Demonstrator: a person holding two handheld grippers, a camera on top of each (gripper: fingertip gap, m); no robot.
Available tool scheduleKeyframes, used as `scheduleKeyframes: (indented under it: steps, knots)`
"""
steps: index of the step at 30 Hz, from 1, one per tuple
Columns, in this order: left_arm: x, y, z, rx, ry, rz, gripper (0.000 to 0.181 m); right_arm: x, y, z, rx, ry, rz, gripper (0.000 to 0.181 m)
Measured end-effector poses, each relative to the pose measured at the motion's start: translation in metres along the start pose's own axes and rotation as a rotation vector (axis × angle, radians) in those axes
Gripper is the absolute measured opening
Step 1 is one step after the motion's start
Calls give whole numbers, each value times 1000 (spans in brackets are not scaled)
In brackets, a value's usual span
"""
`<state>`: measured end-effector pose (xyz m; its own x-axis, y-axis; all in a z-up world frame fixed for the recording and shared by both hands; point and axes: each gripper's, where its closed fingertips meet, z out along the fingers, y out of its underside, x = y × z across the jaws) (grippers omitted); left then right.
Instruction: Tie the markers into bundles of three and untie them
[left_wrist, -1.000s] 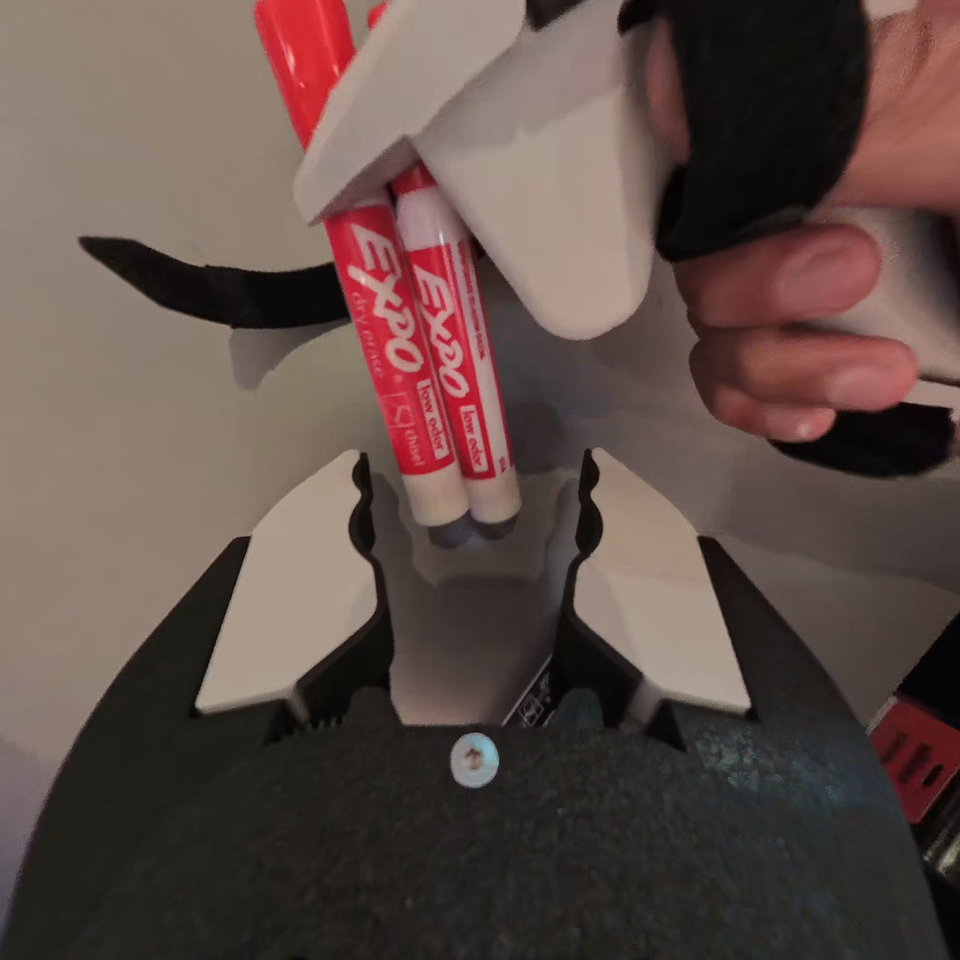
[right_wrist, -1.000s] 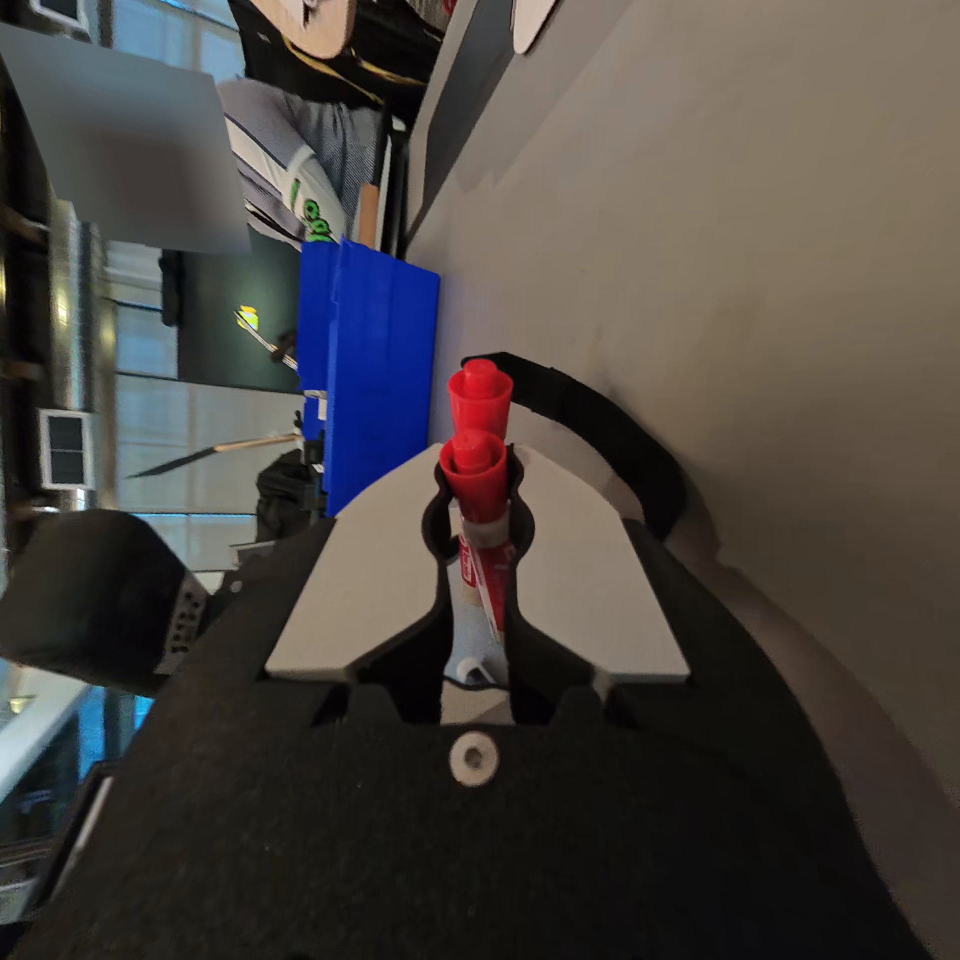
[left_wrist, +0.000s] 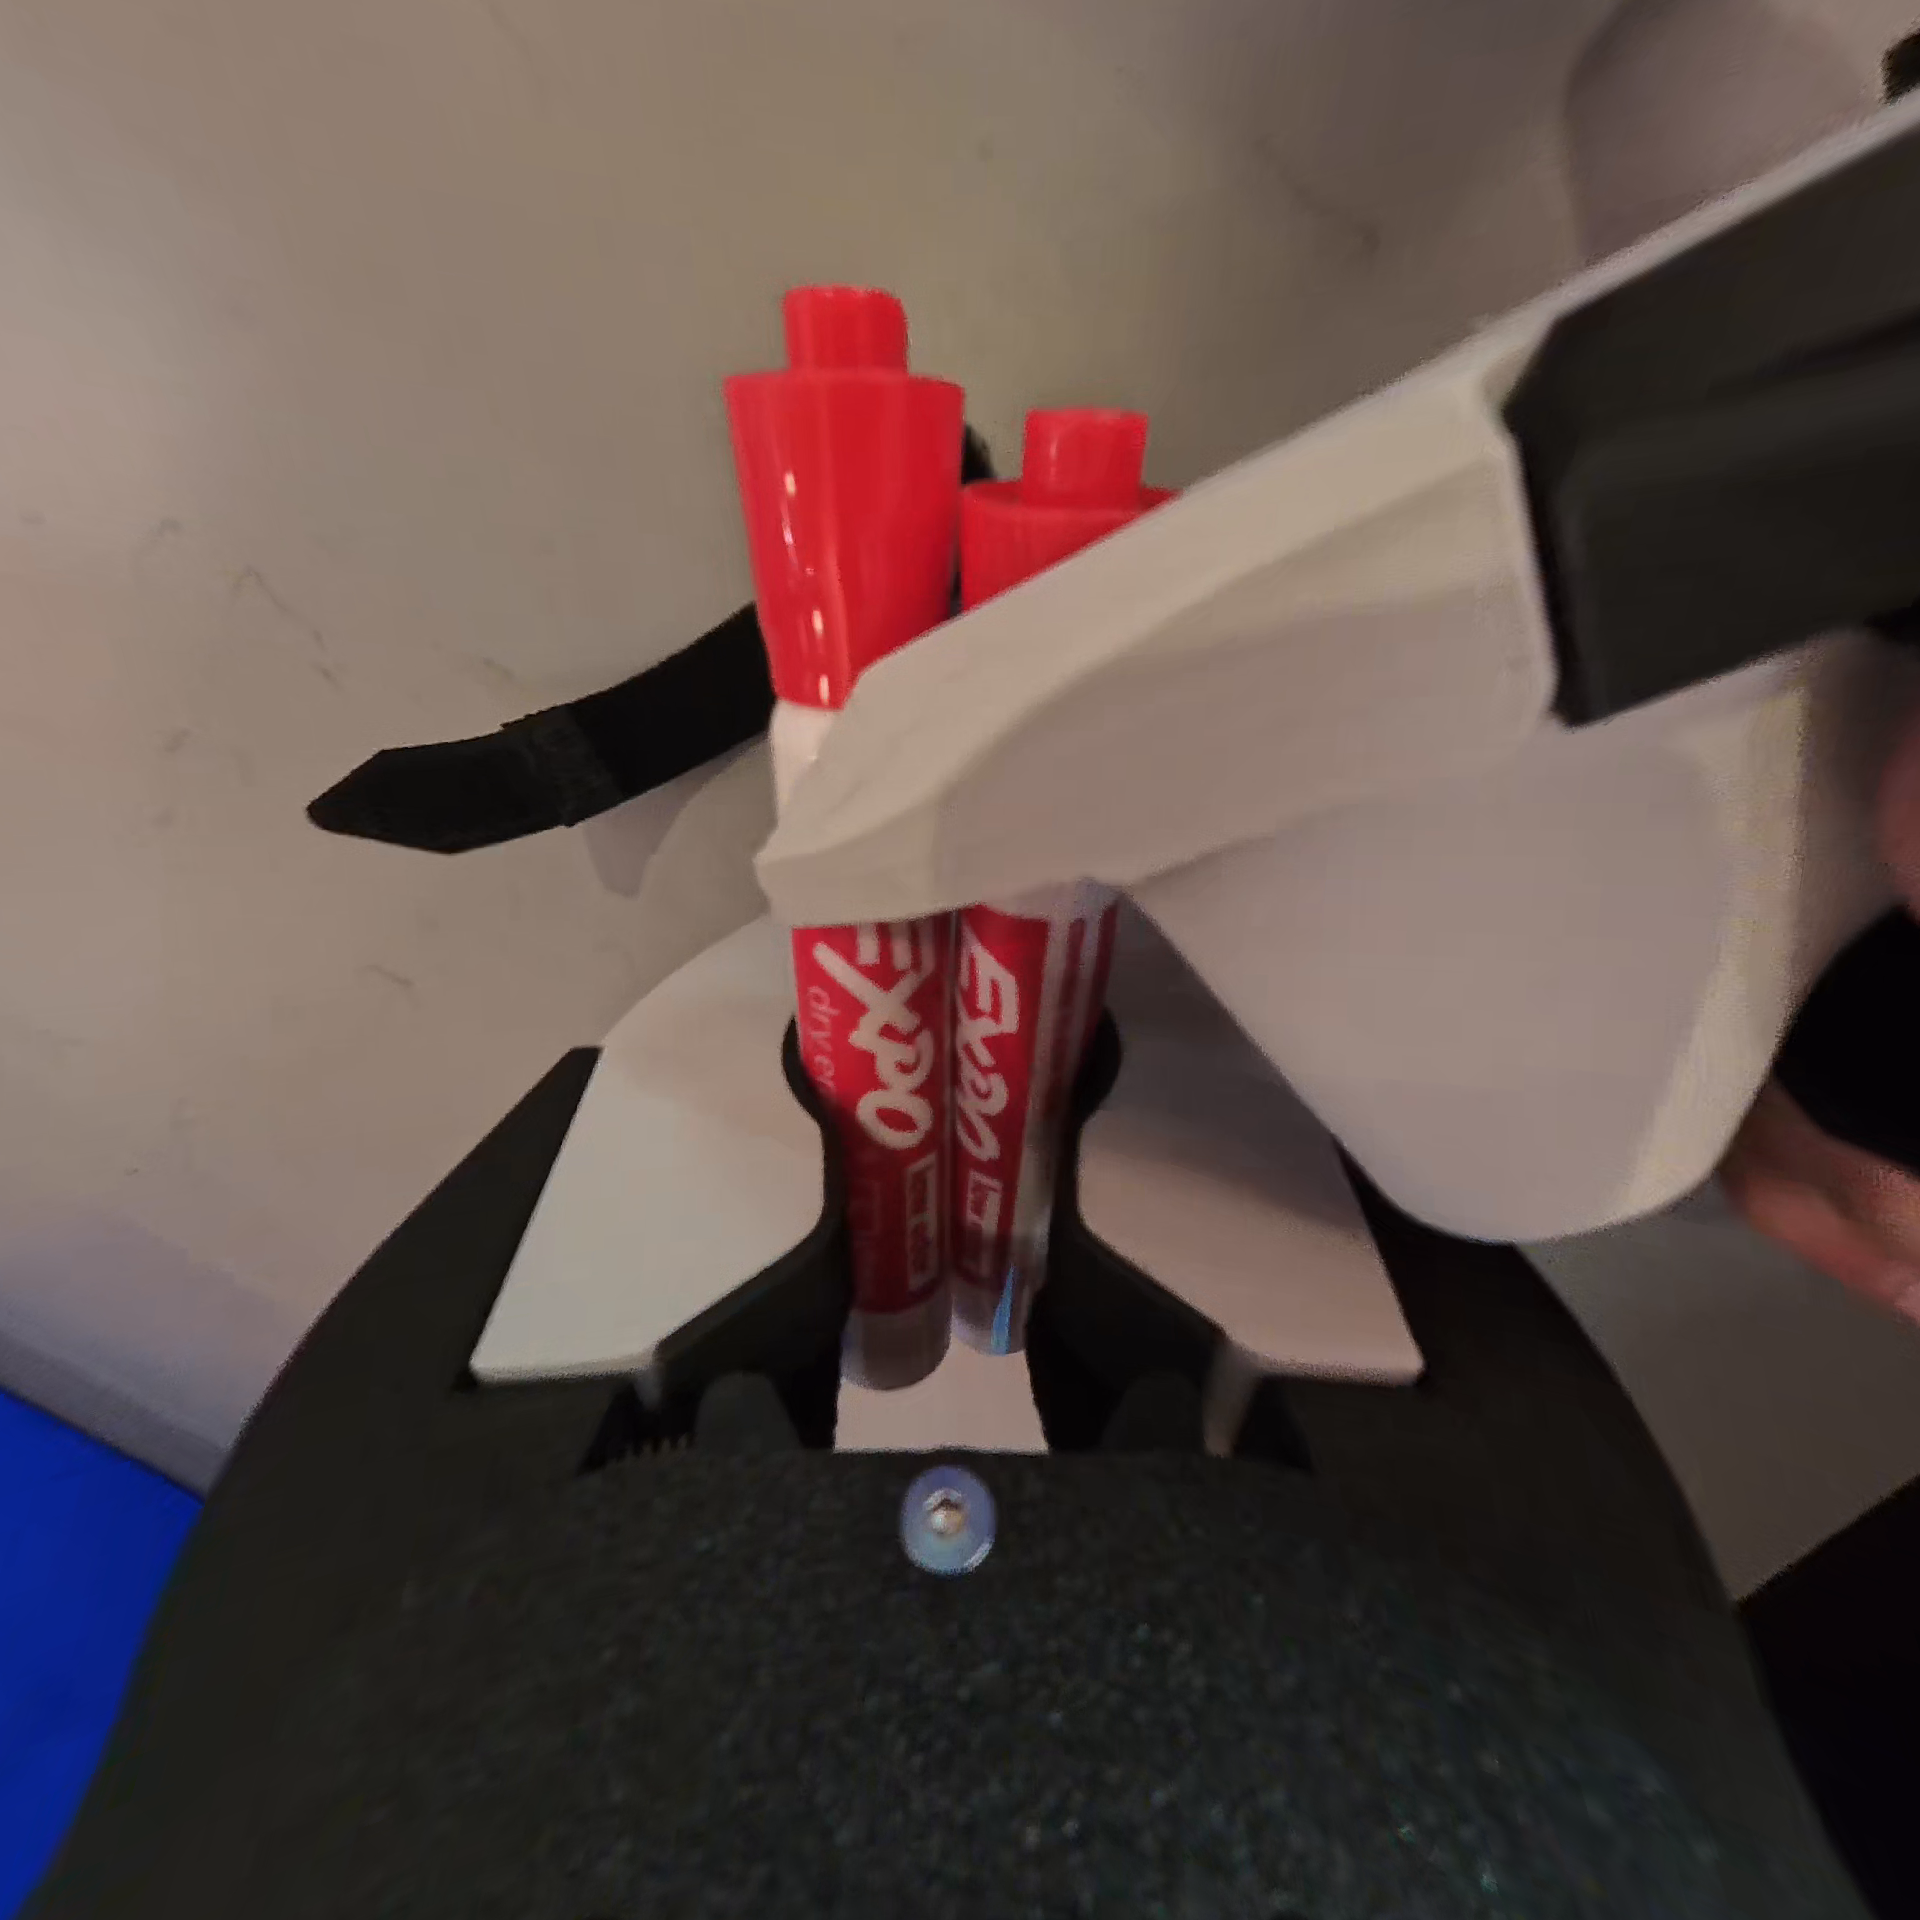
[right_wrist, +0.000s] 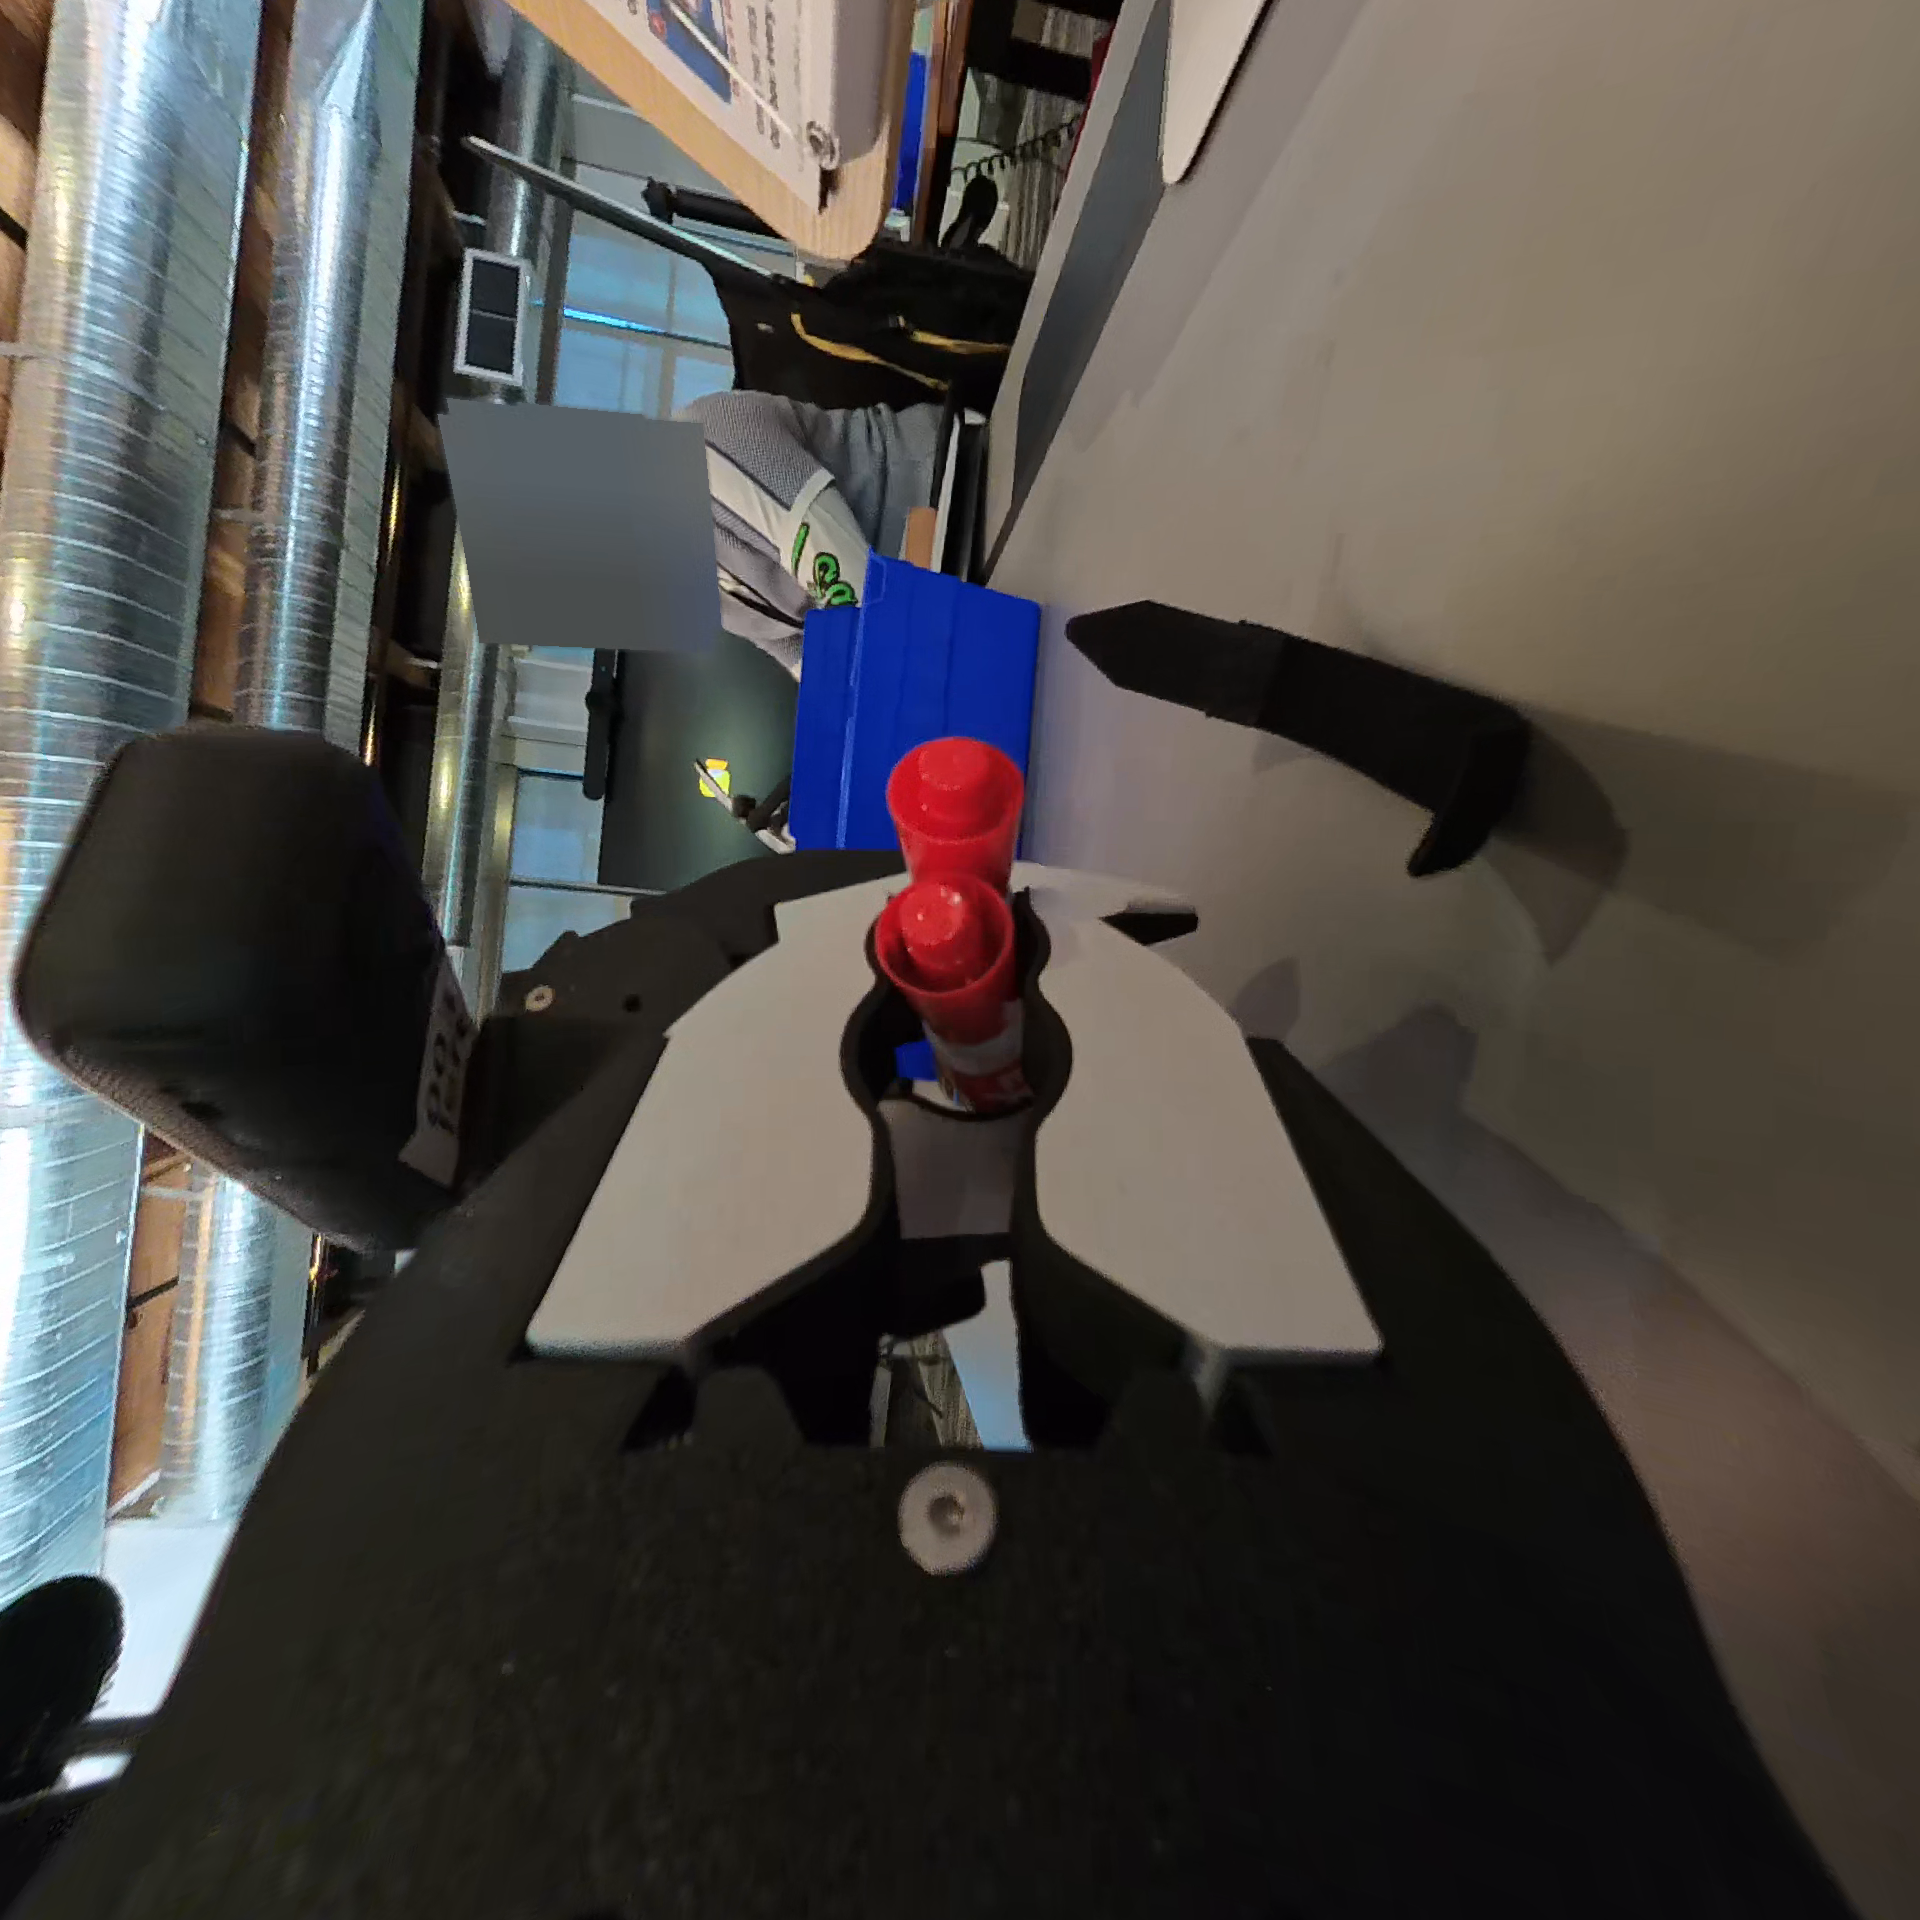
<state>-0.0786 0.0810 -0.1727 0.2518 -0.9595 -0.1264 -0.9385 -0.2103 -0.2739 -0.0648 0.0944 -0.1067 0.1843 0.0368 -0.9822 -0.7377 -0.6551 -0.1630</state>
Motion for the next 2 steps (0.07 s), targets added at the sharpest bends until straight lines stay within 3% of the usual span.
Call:
scheduleKeyframes:
  steps: [1, 2]
  knots:
    - [0, 2, -1, -3, 9, 17, 41, -1, 2, 1, -12, -5, -8, 19]
    - [0, 2, -1, 0, 28, 28, 40, -2, 3, 1, -16, -8, -25, 19]
